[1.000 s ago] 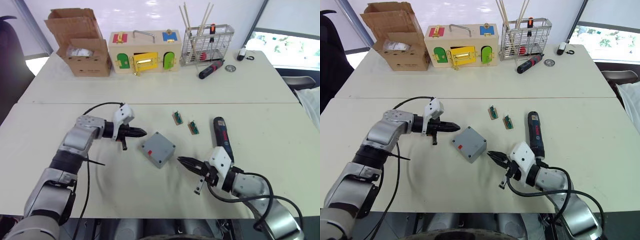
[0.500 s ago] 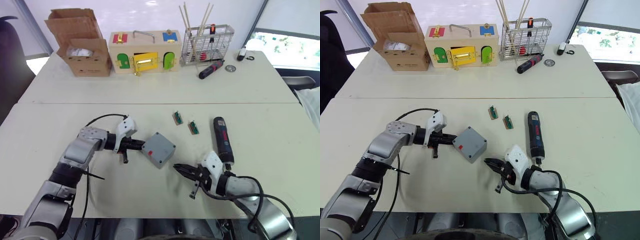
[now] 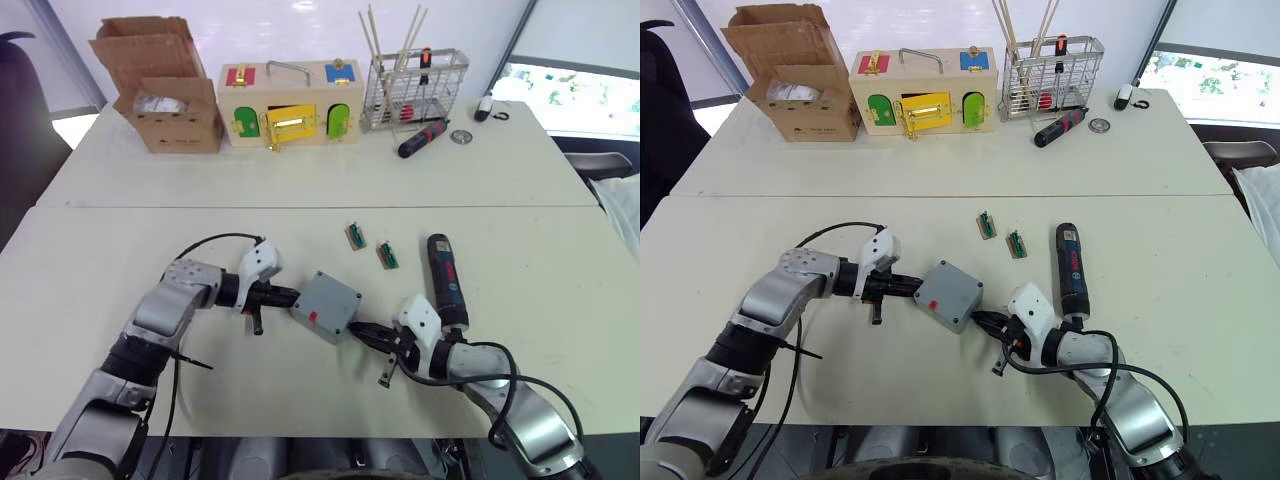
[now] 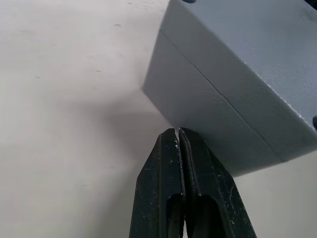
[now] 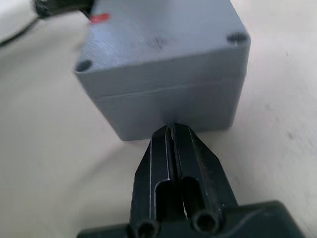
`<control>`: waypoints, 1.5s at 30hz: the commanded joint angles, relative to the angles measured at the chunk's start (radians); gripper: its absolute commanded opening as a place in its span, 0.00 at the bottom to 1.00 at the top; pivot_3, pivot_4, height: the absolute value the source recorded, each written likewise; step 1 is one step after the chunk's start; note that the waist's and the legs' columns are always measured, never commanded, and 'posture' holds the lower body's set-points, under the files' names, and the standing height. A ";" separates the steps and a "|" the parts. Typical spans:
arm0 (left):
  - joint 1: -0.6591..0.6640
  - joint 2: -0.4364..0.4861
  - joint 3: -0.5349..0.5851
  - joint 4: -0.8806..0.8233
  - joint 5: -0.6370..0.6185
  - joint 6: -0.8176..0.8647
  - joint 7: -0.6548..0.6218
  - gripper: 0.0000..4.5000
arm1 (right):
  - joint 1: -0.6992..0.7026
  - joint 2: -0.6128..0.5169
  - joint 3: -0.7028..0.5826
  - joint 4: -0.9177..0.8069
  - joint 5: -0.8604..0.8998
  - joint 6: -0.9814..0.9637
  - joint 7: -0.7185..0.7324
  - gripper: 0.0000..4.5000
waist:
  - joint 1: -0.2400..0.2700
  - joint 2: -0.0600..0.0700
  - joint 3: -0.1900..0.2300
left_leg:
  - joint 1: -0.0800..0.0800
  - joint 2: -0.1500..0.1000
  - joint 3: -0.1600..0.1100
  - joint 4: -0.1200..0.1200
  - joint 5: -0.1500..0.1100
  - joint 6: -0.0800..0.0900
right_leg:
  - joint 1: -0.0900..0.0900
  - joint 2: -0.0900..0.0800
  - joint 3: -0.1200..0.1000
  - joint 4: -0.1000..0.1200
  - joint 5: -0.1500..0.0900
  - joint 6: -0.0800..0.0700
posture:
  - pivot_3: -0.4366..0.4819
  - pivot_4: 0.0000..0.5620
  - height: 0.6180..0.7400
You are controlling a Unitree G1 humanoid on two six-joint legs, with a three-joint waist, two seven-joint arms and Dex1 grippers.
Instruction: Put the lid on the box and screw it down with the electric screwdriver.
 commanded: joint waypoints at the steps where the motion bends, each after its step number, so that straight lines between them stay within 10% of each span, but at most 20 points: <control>1: 0.020 -0.023 -0.030 -0.074 -0.033 0.009 -0.008 0.01 | -0.012 0.003 -0.010 -0.029 0.009 -0.030 0.010 0.01 | 0.000 0.000 0.000 | 0.000 0.000 0.000 0.000 0.000 0.000 | 0.000 0.000 0.000 0.000 0.000 0.000 | 0.48 0.27 1.00; 26: 0.039 0.030 0.053 -0.076 -0.028 0.011 0.027 0.01 | 0.006 -0.015 -0.110 -0.021 0.016 -0.049 0.013 0.01 | -0.001 0.000 0.000 | 0.000 0.000 0.000 0.000 0.000 0.000 | 0.000 0.000 0.000 0.000 0.000 0.000 | 0.48 0.27 1.00; 35: 0.009 0.127 0.266 -0.370 -0.247 0.255 0.105 0.01 | 0.003 -0.051 -0.346 -0.139 0.189 0.161 -0.015 0.01 | -0.001 0.000 0.000 | 0.000 0.000 0.000 0.000 0.000 0.000 | 0.000 -0.001 0.000 -0.001 0.000 0.000 | 0.48 0.27 1.00; 45: 0.072 0.175 0.201 -0.626 -0.272 0.324 0.244 0.13 | -0.251 -0.014 -0.342 0.007 0.245 0.409 -0.146 0.12 | -0.001 0.001 0.001 | 0.000 0.000 0.001 -0.001 0.000 0.000 | 0.000 -0.001 0.001 -0.001 0.000 0.000 | 0.48 0.27 1.00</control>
